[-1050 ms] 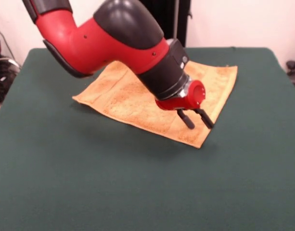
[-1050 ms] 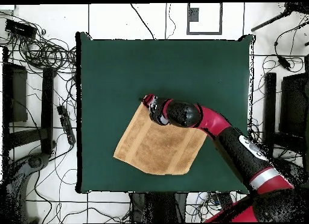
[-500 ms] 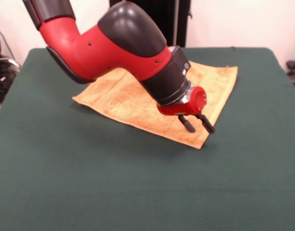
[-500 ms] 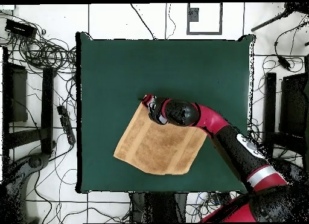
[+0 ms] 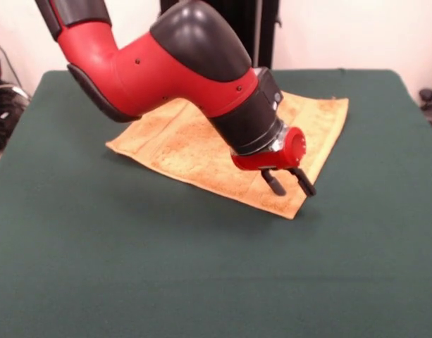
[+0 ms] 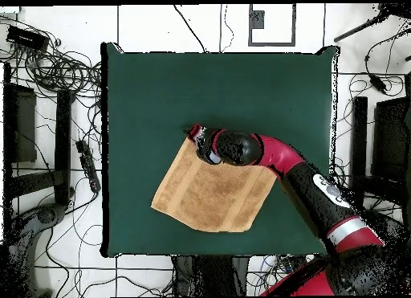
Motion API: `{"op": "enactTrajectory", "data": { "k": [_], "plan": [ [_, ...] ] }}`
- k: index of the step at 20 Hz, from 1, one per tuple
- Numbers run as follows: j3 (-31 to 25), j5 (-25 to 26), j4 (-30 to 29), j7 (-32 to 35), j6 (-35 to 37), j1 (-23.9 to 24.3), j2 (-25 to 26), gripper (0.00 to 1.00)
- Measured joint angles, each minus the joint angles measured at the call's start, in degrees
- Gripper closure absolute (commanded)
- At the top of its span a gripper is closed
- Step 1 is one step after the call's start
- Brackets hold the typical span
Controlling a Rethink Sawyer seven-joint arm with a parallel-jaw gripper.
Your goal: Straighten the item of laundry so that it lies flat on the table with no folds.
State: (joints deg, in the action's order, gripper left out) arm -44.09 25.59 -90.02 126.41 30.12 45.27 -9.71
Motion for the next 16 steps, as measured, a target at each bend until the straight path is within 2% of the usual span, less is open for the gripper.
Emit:
{"op": "enactTrajectory", "data": {
  "k": [8, 16],
  "plan": [
    [-1.5, 3.0, 0.0, 0.0, -0.8, 1.0, 0.4, 0.0],
    [-5.5, 5.8, -0.3, 0.0, -2.6, 5.5, 4.2, 0.0]
  ]
}}
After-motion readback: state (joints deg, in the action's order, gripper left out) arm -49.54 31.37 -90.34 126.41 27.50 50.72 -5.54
